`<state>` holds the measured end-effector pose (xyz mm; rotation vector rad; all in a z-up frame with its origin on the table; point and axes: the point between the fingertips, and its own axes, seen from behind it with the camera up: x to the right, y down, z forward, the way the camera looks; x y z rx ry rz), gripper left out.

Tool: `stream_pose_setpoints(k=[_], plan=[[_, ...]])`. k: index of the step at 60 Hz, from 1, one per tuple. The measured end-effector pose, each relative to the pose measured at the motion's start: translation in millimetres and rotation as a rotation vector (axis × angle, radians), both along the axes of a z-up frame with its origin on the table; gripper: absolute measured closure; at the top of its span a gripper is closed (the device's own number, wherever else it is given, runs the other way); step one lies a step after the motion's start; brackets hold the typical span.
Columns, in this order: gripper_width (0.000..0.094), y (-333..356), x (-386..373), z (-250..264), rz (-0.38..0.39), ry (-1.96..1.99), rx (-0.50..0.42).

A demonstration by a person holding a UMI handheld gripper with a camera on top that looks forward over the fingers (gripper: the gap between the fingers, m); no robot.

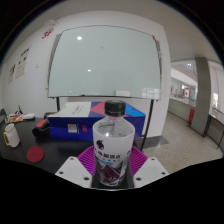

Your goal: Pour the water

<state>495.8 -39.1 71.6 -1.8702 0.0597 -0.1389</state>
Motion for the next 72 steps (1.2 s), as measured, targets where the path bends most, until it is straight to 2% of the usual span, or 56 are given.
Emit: stream_pose_setpoints(k=[11,19,23,28,32,37,44,49,54,63,72], plan=[[0.0541,-5,-4,56,-0.072,-0.175,0.039],[0.054,-4,-34,137,-0.134,-0.48,0.085],[0.0539,-4,-63,176,-0.166,-0.669,0.112],[0.0539,2,-114,215,-0.167,-0.906,0.145],[0.0538,6,-163,236,-0.133,-1.113,0.156],[0.054,23,-224,231,-0.052,-1.366,0.141],[0.0537,47,-296,192,0.109,-1.658,0.1],[0.0537,64,-322,145,0.234,-1.824,0.073],[0.0542,67,-353,114,0.328,-1.962,0.023],[0.0537,73,-370,80,0.432,-2.066,-0.013],[0.0533,72,-372,92,0.43,-2.034,0.001]])
